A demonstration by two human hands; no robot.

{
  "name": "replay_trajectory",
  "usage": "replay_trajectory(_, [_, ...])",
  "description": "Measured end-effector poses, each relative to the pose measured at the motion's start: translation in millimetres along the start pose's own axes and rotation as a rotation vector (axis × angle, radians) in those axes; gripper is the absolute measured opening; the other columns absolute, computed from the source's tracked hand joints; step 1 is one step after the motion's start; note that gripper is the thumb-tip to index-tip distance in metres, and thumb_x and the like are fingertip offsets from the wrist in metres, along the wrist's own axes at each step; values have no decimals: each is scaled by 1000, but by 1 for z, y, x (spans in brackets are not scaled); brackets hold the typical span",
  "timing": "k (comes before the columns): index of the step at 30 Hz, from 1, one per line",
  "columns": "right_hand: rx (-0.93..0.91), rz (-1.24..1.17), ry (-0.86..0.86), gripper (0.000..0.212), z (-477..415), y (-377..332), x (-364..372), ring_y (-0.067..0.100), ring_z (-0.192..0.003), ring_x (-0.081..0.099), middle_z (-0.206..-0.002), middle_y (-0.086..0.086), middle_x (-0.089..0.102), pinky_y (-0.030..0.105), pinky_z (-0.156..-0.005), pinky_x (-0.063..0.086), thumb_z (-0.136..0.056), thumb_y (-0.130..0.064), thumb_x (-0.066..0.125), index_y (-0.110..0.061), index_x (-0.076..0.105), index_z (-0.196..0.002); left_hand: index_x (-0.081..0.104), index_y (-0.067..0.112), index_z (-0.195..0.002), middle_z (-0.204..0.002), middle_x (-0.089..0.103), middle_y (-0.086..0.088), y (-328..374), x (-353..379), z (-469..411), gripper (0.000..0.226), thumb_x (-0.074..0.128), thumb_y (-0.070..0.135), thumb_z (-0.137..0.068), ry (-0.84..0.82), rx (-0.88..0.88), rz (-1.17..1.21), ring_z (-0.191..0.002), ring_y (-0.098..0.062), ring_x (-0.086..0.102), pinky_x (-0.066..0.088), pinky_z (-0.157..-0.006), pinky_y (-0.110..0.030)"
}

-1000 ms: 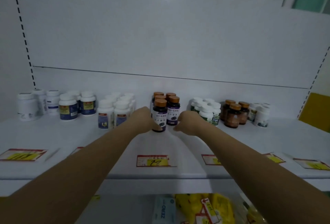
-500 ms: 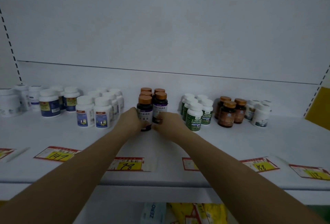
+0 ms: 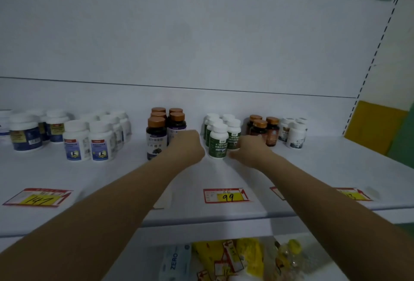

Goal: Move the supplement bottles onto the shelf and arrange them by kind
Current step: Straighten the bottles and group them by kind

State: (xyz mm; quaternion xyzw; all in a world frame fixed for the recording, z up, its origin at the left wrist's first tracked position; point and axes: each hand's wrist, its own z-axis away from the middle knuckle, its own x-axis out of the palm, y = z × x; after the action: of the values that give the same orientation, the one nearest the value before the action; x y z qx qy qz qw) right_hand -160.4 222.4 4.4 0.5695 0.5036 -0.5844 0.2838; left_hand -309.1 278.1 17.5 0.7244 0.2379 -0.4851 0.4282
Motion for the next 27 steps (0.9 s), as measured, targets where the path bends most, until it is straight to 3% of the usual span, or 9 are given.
replay_trajectory(3, [-14, -53, 10, 28, -8, 2, 10, 25, -100, 62, -111, 13, 68, 24, -70, 40, -91, -25, 58, -6, 65, -110, 52, -1, -118, -122, 57, -17, 14, 16, -5, 27, 48, 13, -95, -92, 15, 35, -111, -28, 57, 48, -83, -32])
replay_trajectory(6, [-41, -111, 45, 28, -18, 2, 18, 24, -97, 62, -109, 13, 68, 24, -69, 37, -90, -29, 60, -7, 66, -107, 52, -3, -119, -125, 56, -19, 20, 22, -10, 29, 48, 13, -96, -99, 23, 53, -116, -32, 55, 45, -94, -35])
replay_trajectory(13, [-34, -105, 79, 25, -22, 10, 20, 25, -93, 62, -105, 13, 68, 30, -73, 46, -89, -23, 59, -4, 65, -105, 51, -2, -122, -126, 58, -18, 20, 27, -17, 32, 45, 17, -97, -93, 30, 116, -115, -31, 55, 44, -92, -32])
replay_trajectory(16, [18, -31, 73, 22, -28, 17, 16, 20, -78, 55, -89, 11, 60, 26, -59, 42, -89, -18, 58, -2, 63, -103, 51, -3, -120, -127, 56, -20, 19, 26, -19, 34, 54, 16, -93, -109, 10, 167, -116, -33, 55, 45, -89, -34])
replay_trajectory(19, [20, 22, 23, 17, -35, 18, 18, 18, -76, 52, -85, 5, 54, 21, -51, 35, -88, -21, 58, -8, 61, -98, 46, -5, -128, -136, 50, -20, 20, 22, -22, 41, 55, 14, -93, -153, 25, 148, -123, -32, 50, 42, -87, -31])
replay_trajectory(23, [40, 11, 13, 14, -42, 17, 26, 18, -75, 51, -86, 4, 53, 18, -45, 26, -86, -22, 58, -11, 58, -94, 51, 0, -128, -134, 54, -18, 20, 25, -28, 36, 48, 15, -96, -162, 71, 102, -122, -30, 52, 42, -99, -34])
replay_trajectory(27, [52, 7, -5, 25, -40, 17, 24, 18, -78, 51, -88, 5, 53, 20, -53, 35, -88, -22, 57, -5, 61, -106, 51, 0, -128, -135, 54, -18, 18, 27, -28, 34, 43, 13, -98, -156, 63, 91, -123, -30, 52, 40, -101, -34])
